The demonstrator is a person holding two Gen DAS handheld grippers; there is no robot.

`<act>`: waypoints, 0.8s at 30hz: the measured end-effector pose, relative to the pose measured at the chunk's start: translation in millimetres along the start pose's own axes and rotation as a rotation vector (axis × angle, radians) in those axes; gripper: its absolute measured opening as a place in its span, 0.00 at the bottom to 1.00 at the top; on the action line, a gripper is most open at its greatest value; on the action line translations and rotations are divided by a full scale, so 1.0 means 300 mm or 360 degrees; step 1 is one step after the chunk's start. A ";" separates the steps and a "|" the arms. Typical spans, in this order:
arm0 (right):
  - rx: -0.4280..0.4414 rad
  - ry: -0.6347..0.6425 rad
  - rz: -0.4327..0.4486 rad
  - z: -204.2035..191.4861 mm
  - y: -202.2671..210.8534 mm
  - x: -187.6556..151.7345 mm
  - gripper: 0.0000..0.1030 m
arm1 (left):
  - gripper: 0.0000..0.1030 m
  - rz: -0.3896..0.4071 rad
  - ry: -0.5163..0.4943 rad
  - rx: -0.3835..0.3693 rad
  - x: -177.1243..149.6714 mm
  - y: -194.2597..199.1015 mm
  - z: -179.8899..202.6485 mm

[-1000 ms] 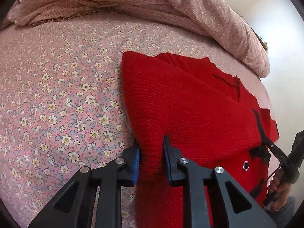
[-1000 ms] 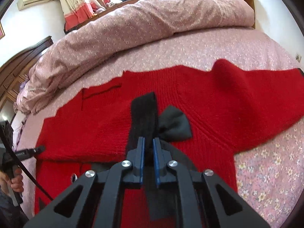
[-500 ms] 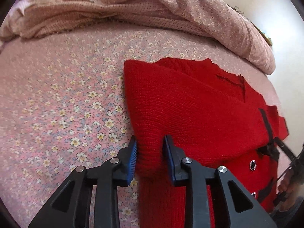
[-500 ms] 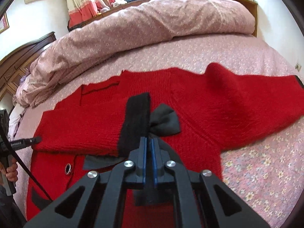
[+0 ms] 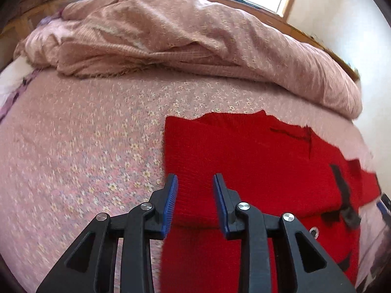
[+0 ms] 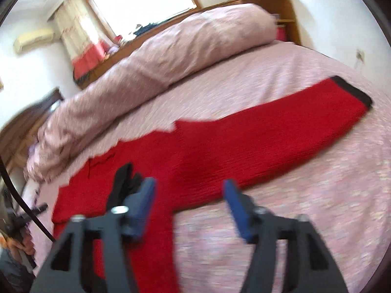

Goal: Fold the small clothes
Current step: 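Grasp the black cuff of the other sleeve with the right gripper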

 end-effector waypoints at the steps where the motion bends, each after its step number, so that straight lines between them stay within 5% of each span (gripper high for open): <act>1: 0.0011 -0.0067 0.0049 0.052 0.033 0.006 0.70 | 0.23 -0.0011 0.0043 0.0006 -0.002 -0.017 -0.007; 11: 0.0029 -0.0869 0.0347 0.678 0.201 -0.032 0.77 | 0.23 0.0038 0.0071 0.0149 -0.020 -0.100 -0.018; 24: -0.0115 -0.0936 0.0272 0.950 0.045 0.041 0.75 | 0.28 0.0311 -0.0264 0.0195 -0.005 -0.038 0.076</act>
Point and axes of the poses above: each gripper's, at about its wrist camera, not at the fingertips, and y roughly against the way its jaws point, z to its right, x to its top, the point moved 6 cm from there along -y, roughly the way its jaws point, and after that the axes turned 15 degrees about y, right-handed, at the moved point
